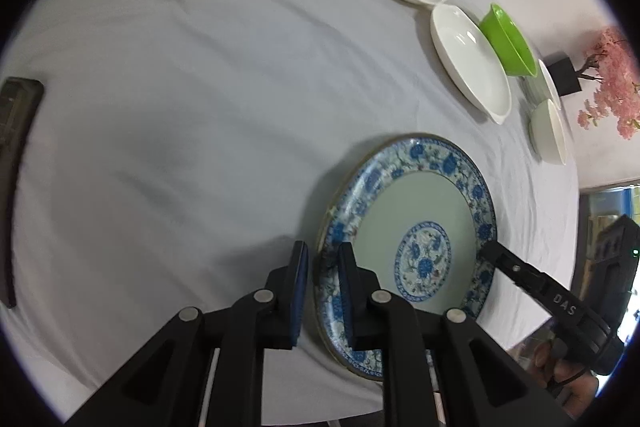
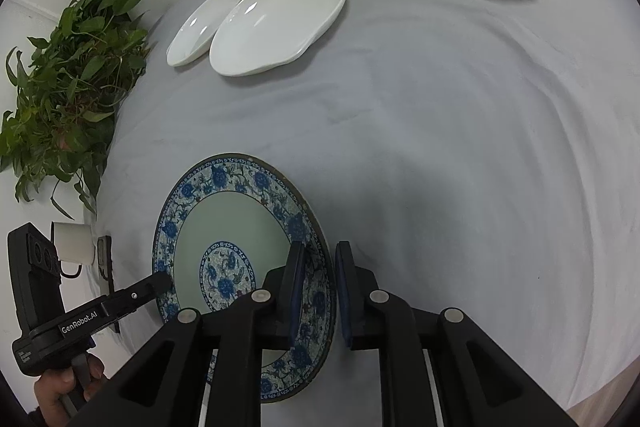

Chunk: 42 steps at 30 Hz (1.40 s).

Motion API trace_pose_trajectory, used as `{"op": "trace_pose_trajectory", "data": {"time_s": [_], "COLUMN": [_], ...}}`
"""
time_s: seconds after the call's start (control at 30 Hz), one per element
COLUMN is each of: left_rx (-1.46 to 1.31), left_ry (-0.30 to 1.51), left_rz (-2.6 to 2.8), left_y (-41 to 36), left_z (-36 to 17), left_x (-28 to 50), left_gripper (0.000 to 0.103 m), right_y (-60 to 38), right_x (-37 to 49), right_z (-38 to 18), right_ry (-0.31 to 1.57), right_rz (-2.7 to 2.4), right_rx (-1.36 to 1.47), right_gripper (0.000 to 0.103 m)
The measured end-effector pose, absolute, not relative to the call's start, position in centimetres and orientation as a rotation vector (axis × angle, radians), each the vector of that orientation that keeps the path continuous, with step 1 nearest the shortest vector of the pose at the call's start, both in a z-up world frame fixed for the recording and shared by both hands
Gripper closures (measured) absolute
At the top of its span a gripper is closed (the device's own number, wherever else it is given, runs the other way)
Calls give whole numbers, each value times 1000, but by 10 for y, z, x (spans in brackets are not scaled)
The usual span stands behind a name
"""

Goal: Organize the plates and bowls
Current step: 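Open both grippers and lift them off the plate, then close both grippers on the rim of the larger white handled dish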

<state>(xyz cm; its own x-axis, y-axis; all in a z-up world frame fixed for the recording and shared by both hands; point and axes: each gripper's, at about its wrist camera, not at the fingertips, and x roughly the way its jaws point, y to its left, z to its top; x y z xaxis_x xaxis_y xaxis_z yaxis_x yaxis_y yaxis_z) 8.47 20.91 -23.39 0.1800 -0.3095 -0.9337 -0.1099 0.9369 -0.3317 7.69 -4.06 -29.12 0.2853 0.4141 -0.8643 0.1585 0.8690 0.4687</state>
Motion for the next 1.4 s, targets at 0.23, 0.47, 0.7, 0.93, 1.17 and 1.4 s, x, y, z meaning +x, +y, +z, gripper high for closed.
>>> {"op": "trace_pose_trajectory", "data": {"time_s": [0.23, 0.47, 0.7, 0.93, 1.17, 1.4], "left_rx": [-179, -133, -99, -72, -47, -25], "left_ry": [1177, 1017, 858, 845, 889, 934], "left_rz": [-74, -43, -106, -215, -193, -133], "left_y": [210, 196, 159, 114, 85, 67], "left_z": [-144, -58, 17, 40, 39, 31], "left_x": [65, 59, 68, 86, 105, 128], "left_gripper": [26, 11, 11, 11, 11, 11], "right_y": [-64, -97, -110, -123, -141, -157], "right_x": [76, 75, 63, 57, 89, 133], "right_z": [-219, -116, -39, -5, -7, -23], "right_ry": [1147, 1068, 1037, 1001, 996, 987], "right_rz": [200, 133, 106, 97, 124, 236], "right_rx": [443, 246, 162, 154, 185, 223], "right_gripper": [5, 0, 0, 0, 0, 0]}}
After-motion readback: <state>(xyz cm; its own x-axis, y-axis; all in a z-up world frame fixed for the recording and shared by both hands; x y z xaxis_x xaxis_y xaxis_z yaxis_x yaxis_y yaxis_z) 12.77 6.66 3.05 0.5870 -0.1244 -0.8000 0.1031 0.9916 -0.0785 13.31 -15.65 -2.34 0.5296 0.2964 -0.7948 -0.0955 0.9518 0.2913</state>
